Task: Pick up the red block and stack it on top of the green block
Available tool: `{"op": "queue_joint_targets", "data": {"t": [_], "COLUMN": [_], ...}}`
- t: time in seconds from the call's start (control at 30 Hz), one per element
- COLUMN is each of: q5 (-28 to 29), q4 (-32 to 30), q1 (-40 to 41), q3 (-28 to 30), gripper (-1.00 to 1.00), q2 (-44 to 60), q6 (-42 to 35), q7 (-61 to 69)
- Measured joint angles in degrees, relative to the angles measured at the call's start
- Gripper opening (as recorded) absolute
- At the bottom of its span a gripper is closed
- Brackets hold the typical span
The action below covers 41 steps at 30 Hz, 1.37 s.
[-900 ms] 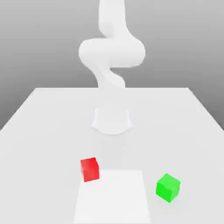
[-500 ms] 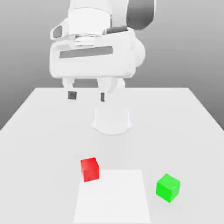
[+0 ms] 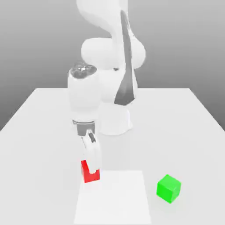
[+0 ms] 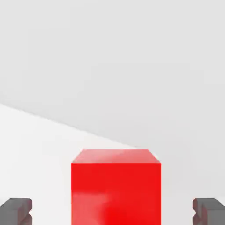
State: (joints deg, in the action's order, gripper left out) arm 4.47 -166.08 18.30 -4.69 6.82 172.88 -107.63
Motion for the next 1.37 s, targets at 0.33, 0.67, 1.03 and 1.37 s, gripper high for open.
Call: {"op": "queue_joint_targets", "data": {"t": [0.33,0.67,1.03,1.37], "q5": [0.4,-5.6,-5.0,2.1], "q4": [0.3,0.9,12.6,14.8], "q1": [-1.7,-5.7,-24.6,-28.3], "q3": [1.7,-2.0,-10.3,-7.4], "gripper": [-1.00,-1.00,-1.00,1.00], "q2": [2.0,-11.9,-8.2,3.3], "q6": [1.8,-12.7,-20.6,-11.8], "q7": [-0.4,10.4,37.0,35.8]}}
